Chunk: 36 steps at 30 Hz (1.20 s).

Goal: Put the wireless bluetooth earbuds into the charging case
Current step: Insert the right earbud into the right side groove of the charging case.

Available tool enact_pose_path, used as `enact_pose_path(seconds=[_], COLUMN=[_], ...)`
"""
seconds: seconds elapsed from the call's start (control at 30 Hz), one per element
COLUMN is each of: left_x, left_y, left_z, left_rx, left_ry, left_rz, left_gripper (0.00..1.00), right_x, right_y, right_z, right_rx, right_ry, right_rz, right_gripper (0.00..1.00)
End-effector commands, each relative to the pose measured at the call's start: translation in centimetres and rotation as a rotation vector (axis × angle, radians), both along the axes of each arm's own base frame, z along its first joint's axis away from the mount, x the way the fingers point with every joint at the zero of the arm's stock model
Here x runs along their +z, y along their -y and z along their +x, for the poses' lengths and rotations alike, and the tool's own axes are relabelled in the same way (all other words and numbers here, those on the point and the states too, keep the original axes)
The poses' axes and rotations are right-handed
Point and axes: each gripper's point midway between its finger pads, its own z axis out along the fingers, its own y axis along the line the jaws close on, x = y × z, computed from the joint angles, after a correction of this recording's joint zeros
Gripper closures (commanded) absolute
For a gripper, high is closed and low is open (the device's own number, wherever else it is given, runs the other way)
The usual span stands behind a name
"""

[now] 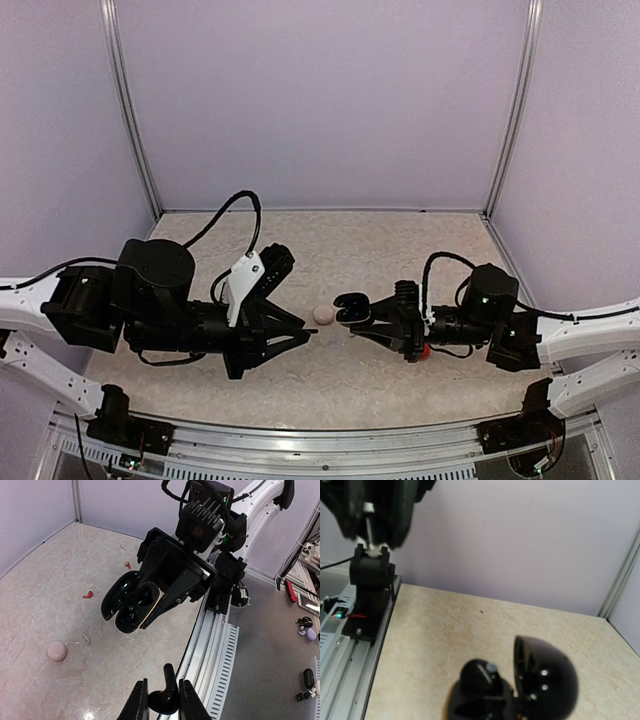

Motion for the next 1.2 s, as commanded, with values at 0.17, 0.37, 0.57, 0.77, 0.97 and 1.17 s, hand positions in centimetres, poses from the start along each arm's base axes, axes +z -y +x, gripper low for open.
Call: enact_pose_path(seconds=[0.17,0.37,0.57,0.77,0.97,1.17], left_x=[-0.2,-0.8,-1.0,-1.5,-2.1,-2.6], left_y=[1.5,2.9,3.5,3.9,4.4,4.7], left_z=[0.4,0.8,1.6,2.3,2.3,2.3], left_rx=[-0.009,-0.023,-0.022,-0.021,-0.029,-0.032], left_ry=[0.051,0.057,0.063,0.062,0.057,0.052], left_rz=[0.113,0.159,0.181,0.199,0.220,0.231], left_gripper=[0.86,0.86,0.86,0.87,0.87,0.87], right_x=[-1.0,-1.1,-1.1,-1.5,-1.8,-2.1], right_y=[-0.3,-0.7,-0.9,-1.2,-1.7,-2.0], right_z=[-0.1,-1.2,-2.2,-2.8,-3.0,-3.2], right_rx=[0.017,0.080,0.134,0.169,0.183,0.192], right_ry=[-0.018,-0.059,-0.070,-0.083,-0.090,-0.096], right_rz=[0.022,0.035,0.031,0.016,0.007,-0.001], right_gripper=[1.00,1.00,1.00,1.00,1.00,1.00])
